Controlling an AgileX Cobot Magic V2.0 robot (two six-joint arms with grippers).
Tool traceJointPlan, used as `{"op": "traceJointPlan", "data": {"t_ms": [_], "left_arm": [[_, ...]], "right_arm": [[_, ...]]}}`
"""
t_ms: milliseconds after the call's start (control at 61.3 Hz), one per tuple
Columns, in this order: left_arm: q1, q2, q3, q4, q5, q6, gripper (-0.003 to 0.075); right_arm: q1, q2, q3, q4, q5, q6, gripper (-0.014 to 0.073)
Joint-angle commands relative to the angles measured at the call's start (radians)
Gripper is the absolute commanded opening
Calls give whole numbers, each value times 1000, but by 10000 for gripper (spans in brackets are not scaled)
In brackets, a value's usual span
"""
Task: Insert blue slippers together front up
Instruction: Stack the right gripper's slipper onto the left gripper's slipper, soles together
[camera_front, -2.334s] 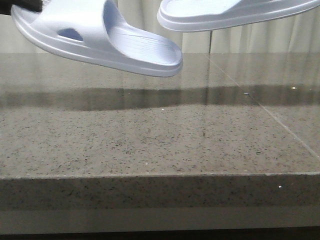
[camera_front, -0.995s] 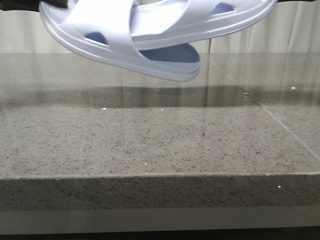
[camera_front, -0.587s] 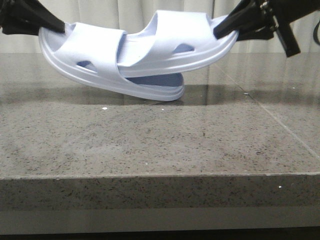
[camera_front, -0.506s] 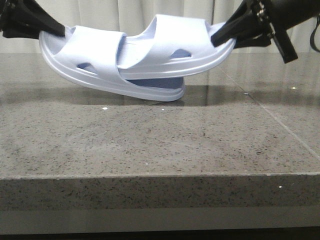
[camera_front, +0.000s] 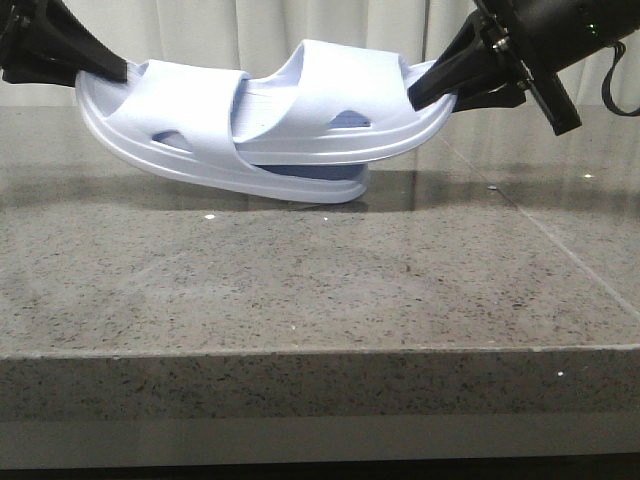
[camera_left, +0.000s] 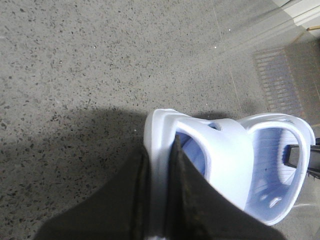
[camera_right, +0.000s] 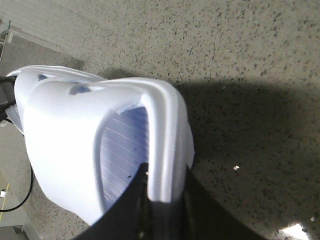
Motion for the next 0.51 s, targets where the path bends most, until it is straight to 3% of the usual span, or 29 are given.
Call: {"op": "traceJointPlan", "data": {"t_ms": [0, 131, 245, 343, 490], "left_arm": [[-16, -41, -26, -96, 101, -5, -20], [-16, -41, -26, -96, 101, -5, -20], [-16, -41, -26, -96, 103, -5, -20], [-16, -41, -26, -96, 103, -5, -20], [-16, -41, -26, -96, 103, -5, -20]], "right_arm": [[19, -41, -19, 50, 68, -6, 113], [19, -41, -19, 50, 68, -6, 356], [13, -43, -24, 21, 69, -6, 507], [-1, -56, -42, -58, 72, -1, 565], [-39, -109, -65, -175, 77, 55, 573]]}}
